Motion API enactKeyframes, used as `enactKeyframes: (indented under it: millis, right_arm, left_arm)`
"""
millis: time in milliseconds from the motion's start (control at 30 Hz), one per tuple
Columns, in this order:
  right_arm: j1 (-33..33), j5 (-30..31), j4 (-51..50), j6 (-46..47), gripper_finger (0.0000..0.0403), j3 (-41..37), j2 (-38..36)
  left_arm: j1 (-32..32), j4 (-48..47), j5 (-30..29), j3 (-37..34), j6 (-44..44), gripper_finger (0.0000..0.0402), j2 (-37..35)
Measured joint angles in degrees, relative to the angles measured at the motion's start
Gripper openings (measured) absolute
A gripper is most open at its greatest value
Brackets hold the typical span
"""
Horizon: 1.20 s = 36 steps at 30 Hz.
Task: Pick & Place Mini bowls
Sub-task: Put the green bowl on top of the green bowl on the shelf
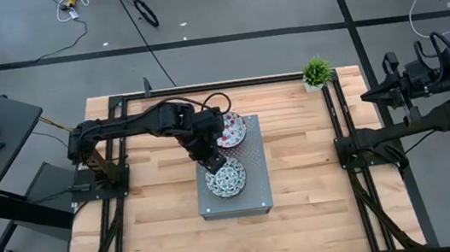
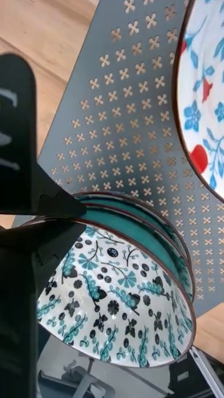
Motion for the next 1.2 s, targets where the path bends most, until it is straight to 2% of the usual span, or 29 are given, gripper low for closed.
enactKeyframes:
  millis: [167, 667, 1000, 1200]
  right_arm:
    - [0.01, 0.01, 0.0, 0.01, 0.0029, 0.0, 0.01]
    - [0.0, 0.02, 0.0, 0.02, 0.0029, 0.0, 0.01]
    - [0.0, 0.0, 0.0, 0.0, 0.0029, 0.0, 0.02]
    - [0.0, 0.01, 0.0, 0.02, 0.0029, 0.0, 0.0]
  left_arm:
    - [0.0, 0.08, 0.52, 0.0, 0.0, 0.0029, 0.03]
    - [-0.02, 0.43, 0.79, -0.02, 0.87, 0.004, 0.03]
    - [-0.07, 0.98, 0.35, -0.01, 0.79, 0.0115, -0.01]
    - [-0.02, 0.98, 0.81, -0.02, 1.42, 0.0143, -0.03]
